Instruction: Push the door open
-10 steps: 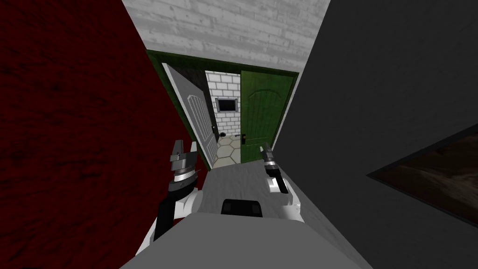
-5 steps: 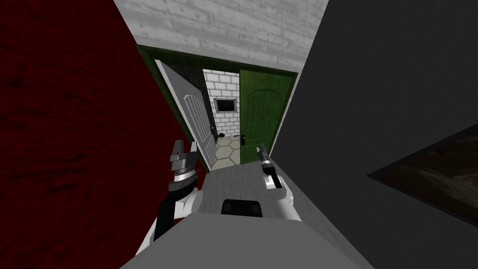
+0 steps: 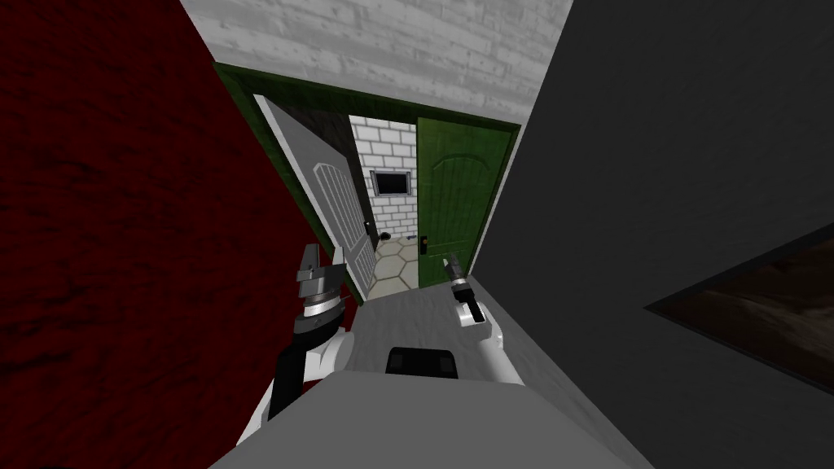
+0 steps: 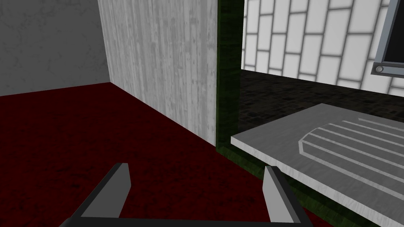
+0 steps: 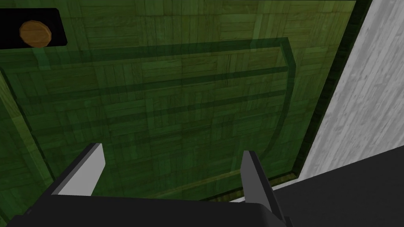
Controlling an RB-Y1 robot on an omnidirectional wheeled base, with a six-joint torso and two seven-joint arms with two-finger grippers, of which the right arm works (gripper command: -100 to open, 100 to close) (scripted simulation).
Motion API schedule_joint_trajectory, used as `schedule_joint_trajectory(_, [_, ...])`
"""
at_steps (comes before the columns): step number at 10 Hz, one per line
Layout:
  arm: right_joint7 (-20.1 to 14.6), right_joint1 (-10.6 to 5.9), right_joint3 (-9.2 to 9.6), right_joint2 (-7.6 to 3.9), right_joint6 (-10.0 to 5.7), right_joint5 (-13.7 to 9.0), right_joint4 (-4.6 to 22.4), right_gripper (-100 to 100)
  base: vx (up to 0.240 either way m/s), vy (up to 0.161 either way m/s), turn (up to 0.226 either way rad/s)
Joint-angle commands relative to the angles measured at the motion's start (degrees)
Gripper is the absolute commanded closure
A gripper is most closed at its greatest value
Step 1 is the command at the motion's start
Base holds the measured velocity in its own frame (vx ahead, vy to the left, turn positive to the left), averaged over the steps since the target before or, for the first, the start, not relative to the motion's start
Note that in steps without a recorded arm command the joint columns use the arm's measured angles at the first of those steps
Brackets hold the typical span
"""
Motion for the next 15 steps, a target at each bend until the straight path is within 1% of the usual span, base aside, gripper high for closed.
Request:
schedule_joint_trajectory(1, [-0.6, -1.67, 0.71, -0.36, -0.28, 0.1, 2.9, -100, 0.081, 0.031, -0.063])
schedule_joint_trajectory(2, [-0.9, -2.9, 1.16, -0.55, -0.42, 0.1, 5.0, -100, 0.089, 0.034, -0.074])
schedule_joint_trajectory(3, [-0.9, -2.9, 1.16, -0.55, -0.42, 0.1, 5.7, -100, 0.063, 0.024, -0.014])
schedule_joint_trajectory(5, [-1.6, -5.32, 2.05, -0.9, -0.68, 0.2, 9.8, -100, 0.069, 0.019, -0.048])
schedule_joint_trajectory(6, [-1.6, -5.32, 2.05, -0.9, -0.68, 0.2, 10.1, -100, 0.055, 0.02, -0.021])
schedule_joint_trajectory(8, [-2.3, -7.71, 2.93, -1.24, -0.94, 0.3, 13.8, -100, 0.068, 0.026, -0.05])
schedule_joint_trajectory(9, [-2.6, -8.87, 3.35, -1.39, -1.06, 0.4, 16.3, -100, 0.09, 0.027, -0.061])
schedule_joint_trajectory(10, [-2.6, -8.87, 3.35, -1.39, -1.06, 0.4, 16.6, -100, 0.064, 0.02, -0.018])
schedule_joint_trajectory(14, [-3.8, -13.25, 4.96, -1.96, -1.54, 0.6, 24.4, -100, 0.076, 0.032, -0.051])
schedule_joint_trajectory(15, [-3.8, -13.25, 4.96, -1.96, -1.54, 0.6, 24.6, -100, 0.061, 0.023, -0.015])
